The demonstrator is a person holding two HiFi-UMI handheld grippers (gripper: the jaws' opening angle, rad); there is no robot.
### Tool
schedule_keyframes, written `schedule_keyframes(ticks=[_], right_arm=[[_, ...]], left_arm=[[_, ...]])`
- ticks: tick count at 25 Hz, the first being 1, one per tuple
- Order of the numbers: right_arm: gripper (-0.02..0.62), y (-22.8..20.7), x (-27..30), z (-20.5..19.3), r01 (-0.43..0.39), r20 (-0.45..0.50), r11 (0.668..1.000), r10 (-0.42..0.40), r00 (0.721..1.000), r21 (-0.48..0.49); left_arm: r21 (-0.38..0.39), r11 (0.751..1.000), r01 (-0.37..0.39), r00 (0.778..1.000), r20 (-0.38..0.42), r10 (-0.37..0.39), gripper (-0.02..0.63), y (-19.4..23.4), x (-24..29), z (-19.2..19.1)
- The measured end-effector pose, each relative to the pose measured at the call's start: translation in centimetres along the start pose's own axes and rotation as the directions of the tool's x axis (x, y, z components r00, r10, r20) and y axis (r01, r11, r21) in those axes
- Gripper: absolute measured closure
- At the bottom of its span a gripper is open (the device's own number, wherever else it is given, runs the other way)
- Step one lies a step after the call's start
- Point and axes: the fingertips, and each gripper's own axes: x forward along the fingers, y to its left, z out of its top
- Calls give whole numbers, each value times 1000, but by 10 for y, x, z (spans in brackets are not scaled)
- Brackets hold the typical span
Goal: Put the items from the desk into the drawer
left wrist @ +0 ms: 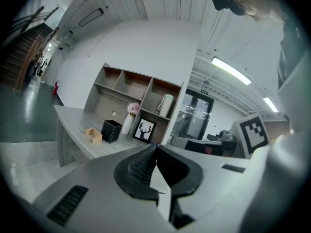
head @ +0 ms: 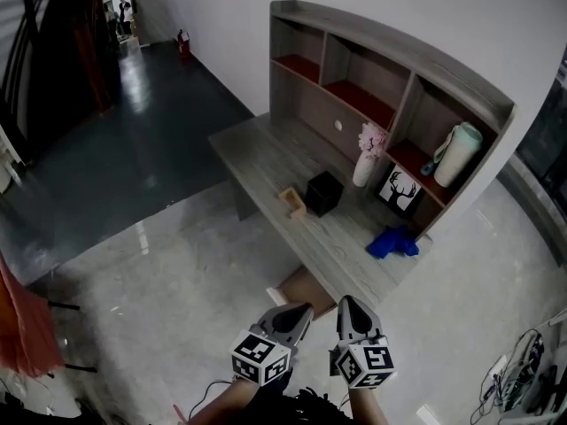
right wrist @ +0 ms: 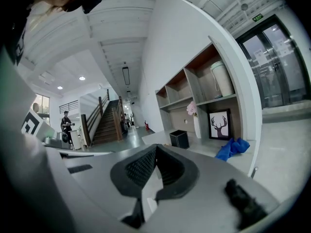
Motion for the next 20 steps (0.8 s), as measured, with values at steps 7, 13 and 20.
schedule_keyframes(ticks=[7, 13, 20], right_arm=[[584, -22, 33, 8, 53, -4, 999, -53, 999, 0], [584, -40, 55, 10, 105, -8, 994, -105, 994, 12], [584, -39, 72, 6, 117, -23, 993, -117, 993, 4]], left_arm=[[-2, 999, 35, 999, -23, -35, 595, 27, 35, 14], [6, 997, 76, 996, -39, -75, 595, 42, 56, 23], [-4, 994, 106, 993, -54, -106, 595, 55, 67, 25]])
